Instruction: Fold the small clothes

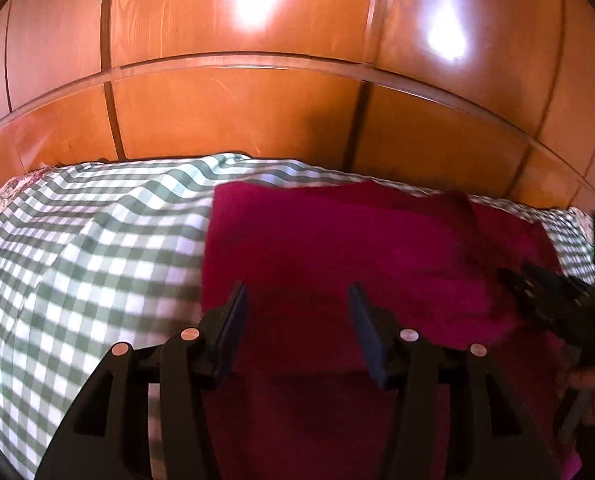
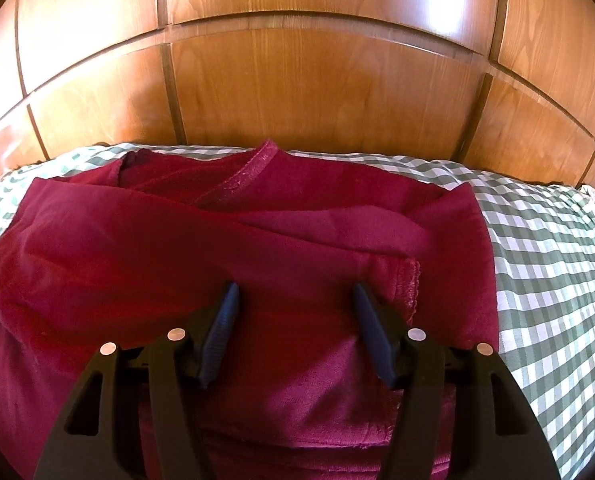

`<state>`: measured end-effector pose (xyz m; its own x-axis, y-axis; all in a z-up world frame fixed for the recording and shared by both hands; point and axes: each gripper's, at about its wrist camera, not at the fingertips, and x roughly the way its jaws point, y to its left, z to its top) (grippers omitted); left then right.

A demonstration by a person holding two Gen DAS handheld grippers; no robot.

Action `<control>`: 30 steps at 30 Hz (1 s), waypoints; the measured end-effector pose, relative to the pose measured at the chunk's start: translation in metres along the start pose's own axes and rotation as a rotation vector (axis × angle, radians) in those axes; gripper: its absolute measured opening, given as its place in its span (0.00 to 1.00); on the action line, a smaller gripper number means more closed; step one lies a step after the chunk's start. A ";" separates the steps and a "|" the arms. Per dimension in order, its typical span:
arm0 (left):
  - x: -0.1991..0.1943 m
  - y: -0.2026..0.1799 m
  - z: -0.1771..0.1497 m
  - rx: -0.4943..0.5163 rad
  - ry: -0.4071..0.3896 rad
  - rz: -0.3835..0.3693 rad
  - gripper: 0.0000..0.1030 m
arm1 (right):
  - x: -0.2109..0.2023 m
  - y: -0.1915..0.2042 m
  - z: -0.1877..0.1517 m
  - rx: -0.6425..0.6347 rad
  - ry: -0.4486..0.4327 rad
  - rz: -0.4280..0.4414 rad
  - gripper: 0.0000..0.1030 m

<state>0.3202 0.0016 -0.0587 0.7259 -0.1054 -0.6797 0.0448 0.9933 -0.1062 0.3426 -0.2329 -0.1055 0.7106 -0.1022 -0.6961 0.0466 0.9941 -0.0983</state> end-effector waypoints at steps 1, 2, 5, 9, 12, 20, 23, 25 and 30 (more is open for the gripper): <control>-0.001 -0.003 -0.005 0.009 0.010 -0.003 0.52 | 0.000 0.000 0.000 -0.003 -0.001 -0.001 0.58; -0.001 -0.005 -0.009 0.016 0.018 0.003 0.52 | 0.000 0.000 0.000 -0.003 -0.001 -0.003 0.58; 0.002 -0.010 -0.019 0.031 0.035 0.018 0.52 | 0.000 0.000 0.000 -0.003 -0.002 -0.003 0.59; 0.006 -0.011 -0.021 0.029 0.037 0.021 0.52 | 0.000 -0.003 -0.001 0.009 -0.003 0.012 0.60; 0.015 -0.013 -0.021 0.032 0.049 0.023 0.52 | 0.001 -0.005 -0.002 0.023 -0.005 0.027 0.60; 0.028 -0.014 -0.025 0.027 0.077 0.028 0.54 | 0.002 -0.006 -0.002 0.032 -0.005 0.039 0.61; 0.032 -0.016 -0.025 0.032 0.082 0.038 0.54 | 0.002 -0.006 -0.002 0.031 -0.004 0.037 0.61; 0.033 -0.017 -0.025 0.033 0.081 0.039 0.55 | 0.003 -0.005 -0.002 0.028 -0.004 0.034 0.61; 0.033 -0.016 -0.023 0.024 0.081 0.035 0.57 | 0.000 -0.003 0.002 0.019 0.011 0.043 0.72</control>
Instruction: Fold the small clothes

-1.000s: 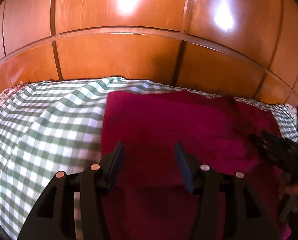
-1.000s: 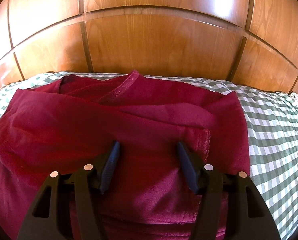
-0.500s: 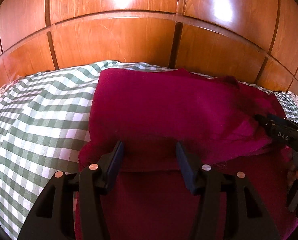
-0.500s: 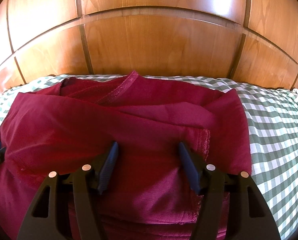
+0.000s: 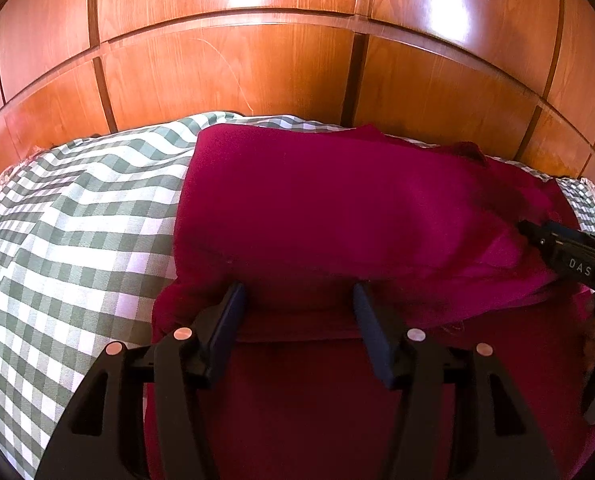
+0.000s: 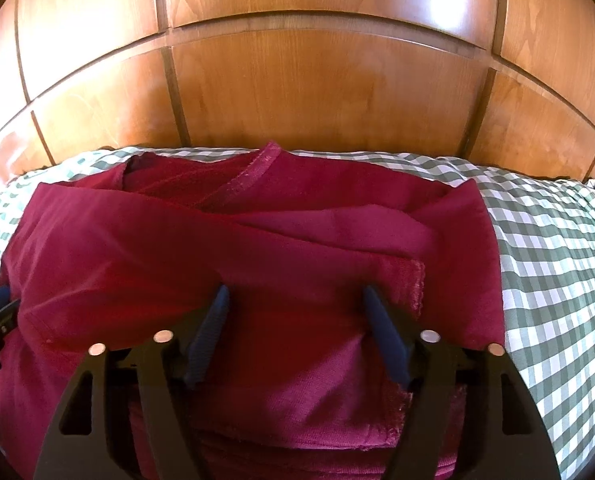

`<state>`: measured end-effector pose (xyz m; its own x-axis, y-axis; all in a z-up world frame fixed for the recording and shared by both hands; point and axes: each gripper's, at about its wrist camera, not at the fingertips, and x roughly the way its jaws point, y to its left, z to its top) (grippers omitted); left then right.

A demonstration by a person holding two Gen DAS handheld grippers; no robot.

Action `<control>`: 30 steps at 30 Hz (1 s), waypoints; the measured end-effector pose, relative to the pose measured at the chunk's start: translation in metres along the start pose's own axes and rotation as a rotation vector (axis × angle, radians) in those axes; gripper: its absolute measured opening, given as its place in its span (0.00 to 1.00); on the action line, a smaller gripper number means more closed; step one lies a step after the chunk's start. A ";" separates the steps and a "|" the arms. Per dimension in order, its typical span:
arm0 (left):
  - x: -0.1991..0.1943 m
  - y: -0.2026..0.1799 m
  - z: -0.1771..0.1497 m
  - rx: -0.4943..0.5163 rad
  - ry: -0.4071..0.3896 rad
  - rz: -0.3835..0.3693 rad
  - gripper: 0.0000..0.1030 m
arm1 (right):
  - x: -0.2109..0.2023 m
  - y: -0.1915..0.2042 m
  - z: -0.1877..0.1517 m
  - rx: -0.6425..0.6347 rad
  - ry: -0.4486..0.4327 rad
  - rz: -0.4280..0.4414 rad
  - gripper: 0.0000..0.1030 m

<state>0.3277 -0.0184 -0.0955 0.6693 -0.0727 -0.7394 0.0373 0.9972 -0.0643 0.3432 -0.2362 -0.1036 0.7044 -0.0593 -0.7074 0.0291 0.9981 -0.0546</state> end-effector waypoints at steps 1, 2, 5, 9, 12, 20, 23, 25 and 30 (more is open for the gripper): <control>-0.004 0.002 0.000 -0.008 -0.002 -0.001 0.58 | -0.003 0.000 0.001 0.004 0.009 0.000 0.85; -0.009 0.003 -0.001 -0.013 -0.005 -0.004 0.61 | -0.007 0.000 0.002 0.010 0.019 0.003 0.91; -0.020 0.007 -0.007 -0.016 -0.006 0.002 0.64 | -0.029 -0.003 -0.007 0.020 0.007 0.012 0.91; -0.036 0.012 -0.021 -0.031 0.004 0.014 0.70 | -0.049 -0.018 -0.027 0.043 0.021 0.008 0.91; -0.052 0.022 -0.035 -0.054 0.008 -0.002 0.70 | -0.065 -0.029 -0.046 0.039 0.033 -0.007 0.91; -0.098 0.063 -0.085 -0.095 0.034 -0.007 0.70 | -0.103 -0.062 -0.099 0.053 0.101 -0.044 0.91; -0.114 0.079 -0.109 -0.113 0.070 -0.018 0.68 | -0.117 -0.073 -0.129 0.063 0.164 -0.018 0.91; -0.128 0.093 -0.130 -0.126 0.102 -0.045 0.64 | -0.127 -0.077 -0.144 0.064 0.184 0.009 0.91; -0.159 0.107 -0.168 -0.119 0.134 -0.114 0.47 | -0.165 -0.082 -0.185 0.095 0.229 0.103 0.88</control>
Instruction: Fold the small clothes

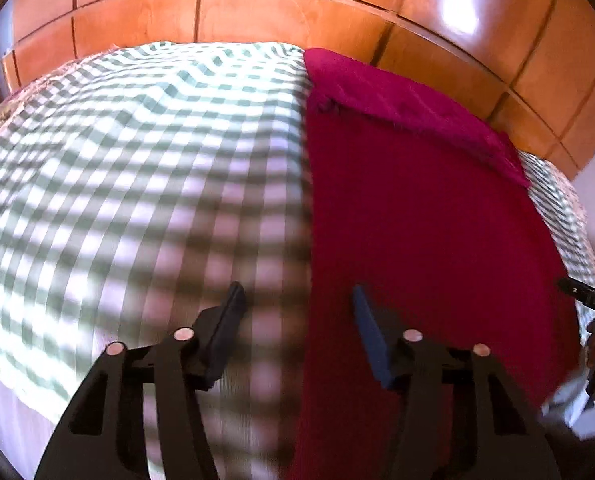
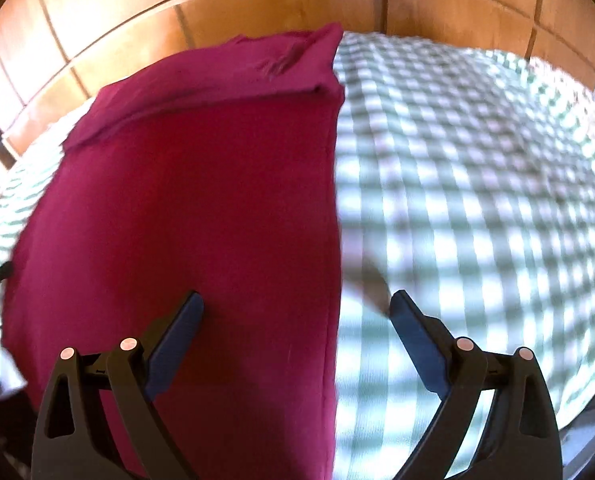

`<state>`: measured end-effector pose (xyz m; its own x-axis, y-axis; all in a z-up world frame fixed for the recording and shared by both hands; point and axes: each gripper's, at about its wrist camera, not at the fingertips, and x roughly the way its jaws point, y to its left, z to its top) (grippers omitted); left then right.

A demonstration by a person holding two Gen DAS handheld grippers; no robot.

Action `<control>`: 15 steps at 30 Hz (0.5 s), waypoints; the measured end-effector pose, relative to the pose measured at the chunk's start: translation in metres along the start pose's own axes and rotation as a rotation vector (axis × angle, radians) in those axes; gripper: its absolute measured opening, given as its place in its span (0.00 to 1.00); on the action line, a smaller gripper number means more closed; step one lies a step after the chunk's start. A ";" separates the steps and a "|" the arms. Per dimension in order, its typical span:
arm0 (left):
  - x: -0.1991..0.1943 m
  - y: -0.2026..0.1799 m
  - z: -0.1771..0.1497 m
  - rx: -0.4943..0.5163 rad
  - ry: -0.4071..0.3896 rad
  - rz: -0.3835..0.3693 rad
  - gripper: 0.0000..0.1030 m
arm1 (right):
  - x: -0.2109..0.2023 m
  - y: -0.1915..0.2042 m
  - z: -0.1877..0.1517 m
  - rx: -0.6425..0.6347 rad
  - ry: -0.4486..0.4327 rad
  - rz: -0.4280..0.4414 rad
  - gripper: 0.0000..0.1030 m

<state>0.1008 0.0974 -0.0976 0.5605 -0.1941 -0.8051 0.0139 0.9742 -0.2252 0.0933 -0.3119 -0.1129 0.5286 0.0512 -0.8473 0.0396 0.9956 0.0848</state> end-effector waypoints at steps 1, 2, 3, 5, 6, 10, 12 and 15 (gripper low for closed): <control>-0.006 0.001 -0.009 0.003 0.013 -0.030 0.45 | -0.005 0.000 -0.009 0.005 0.012 0.020 0.83; -0.010 0.000 -0.015 0.006 0.026 -0.052 0.41 | -0.011 0.001 -0.020 0.007 0.023 0.034 0.78; -0.013 -0.002 -0.022 0.012 0.045 -0.087 0.37 | -0.015 0.004 -0.028 0.009 0.032 0.045 0.73; -0.015 -0.008 -0.031 0.028 0.070 -0.130 0.31 | -0.023 0.007 -0.040 0.008 0.049 0.066 0.53; -0.015 -0.013 -0.035 0.043 0.078 -0.135 0.27 | -0.026 0.009 -0.046 0.005 0.063 0.078 0.47; -0.011 -0.023 -0.035 0.077 0.089 -0.151 0.12 | -0.029 0.014 -0.049 -0.002 0.100 0.118 0.10; -0.019 -0.023 -0.025 0.057 0.071 -0.205 0.11 | -0.035 0.014 -0.041 0.021 0.069 0.156 0.09; -0.033 -0.013 0.000 -0.010 0.027 -0.316 0.11 | -0.042 0.011 -0.015 0.080 -0.008 0.234 0.09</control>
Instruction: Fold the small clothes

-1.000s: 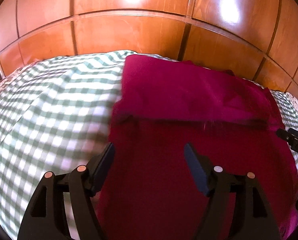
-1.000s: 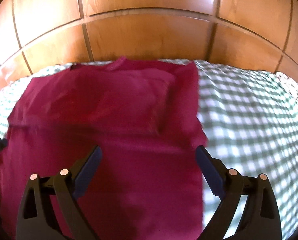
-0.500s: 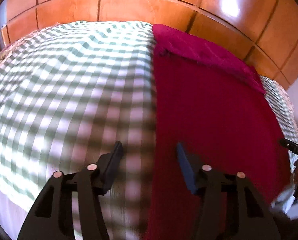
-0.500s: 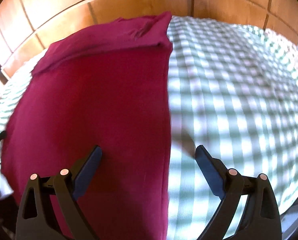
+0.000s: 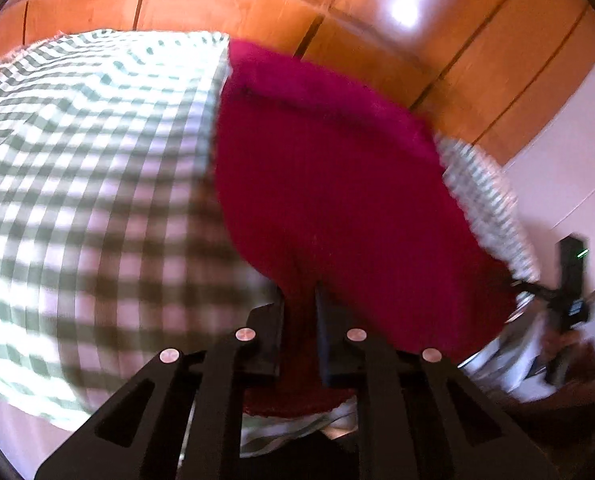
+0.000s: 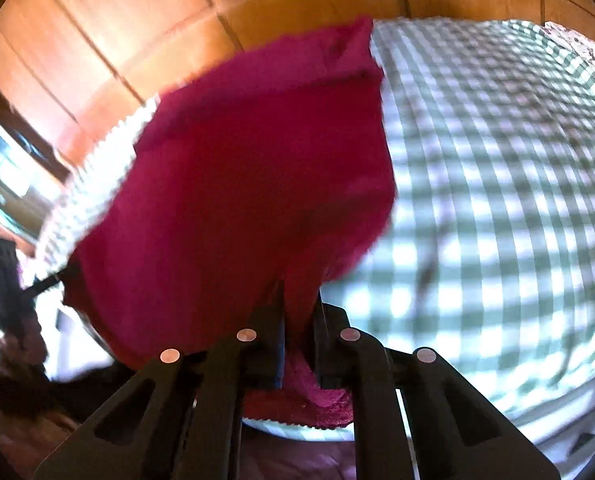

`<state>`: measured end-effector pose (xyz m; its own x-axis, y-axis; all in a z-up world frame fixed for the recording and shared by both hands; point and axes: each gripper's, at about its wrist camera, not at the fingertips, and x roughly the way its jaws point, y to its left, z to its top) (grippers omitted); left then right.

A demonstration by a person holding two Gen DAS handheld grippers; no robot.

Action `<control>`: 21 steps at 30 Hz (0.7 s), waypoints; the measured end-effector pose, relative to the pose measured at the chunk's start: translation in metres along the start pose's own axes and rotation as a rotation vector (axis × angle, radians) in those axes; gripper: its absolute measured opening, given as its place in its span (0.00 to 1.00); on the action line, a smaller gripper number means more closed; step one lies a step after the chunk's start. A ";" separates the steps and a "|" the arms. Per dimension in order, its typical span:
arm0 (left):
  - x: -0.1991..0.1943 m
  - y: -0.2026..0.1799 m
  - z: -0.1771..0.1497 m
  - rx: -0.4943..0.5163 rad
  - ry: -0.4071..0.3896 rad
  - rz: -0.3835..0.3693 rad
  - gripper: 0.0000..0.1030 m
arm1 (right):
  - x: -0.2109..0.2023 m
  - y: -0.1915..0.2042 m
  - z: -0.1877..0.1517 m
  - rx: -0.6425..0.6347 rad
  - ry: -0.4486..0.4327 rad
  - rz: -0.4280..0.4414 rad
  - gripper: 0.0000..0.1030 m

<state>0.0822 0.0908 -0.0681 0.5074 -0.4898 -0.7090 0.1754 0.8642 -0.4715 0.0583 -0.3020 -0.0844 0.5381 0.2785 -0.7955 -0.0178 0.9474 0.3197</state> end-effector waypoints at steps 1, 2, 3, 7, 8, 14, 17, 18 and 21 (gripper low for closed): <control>-0.002 0.002 0.011 -0.018 -0.016 -0.029 0.11 | 0.000 0.000 0.005 0.009 -0.013 0.011 0.09; -0.004 0.004 0.020 -0.034 -0.033 -0.053 0.11 | 0.001 -0.002 0.015 0.024 -0.032 0.024 0.09; -0.005 0.006 0.032 -0.051 -0.052 -0.078 0.11 | 0.004 -0.004 0.029 0.040 -0.054 0.032 0.09; 0.012 0.009 0.072 -0.076 -0.078 -0.094 0.11 | 0.018 -0.016 0.069 0.082 -0.098 0.025 0.09; 0.019 0.010 0.082 -0.083 -0.076 -0.085 0.11 | 0.022 -0.019 0.079 0.094 -0.104 0.018 0.09; 0.068 0.023 0.141 -0.154 -0.074 -0.003 0.15 | 0.054 -0.036 0.135 0.138 -0.108 -0.020 0.09; 0.077 0.042 0.159 -0.211 -0.107 0.054 0.33 | 0.057 -0.049 0.150 0.193 -0.121 0.050 0.54; 0.075 0.049 0.161 -0.232 -0.120 0.078 0.53 | 0.055 -0.052 0.153 0.222 -0.142 0.063 0.74; 0.066 0.068 0.161 -0.287 -0.149 0.078 0.58 | 0.039 -0.063 0.152 0.274 -0.243 0.046 0.92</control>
<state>0.2637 0.1356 -0.0625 0.6315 -0.3834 -0.6740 -0.1023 0.8204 -0.5625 0.2081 -0.3752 -0.0573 0.7270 0.2433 -0.6421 0.1618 0.8481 0.5045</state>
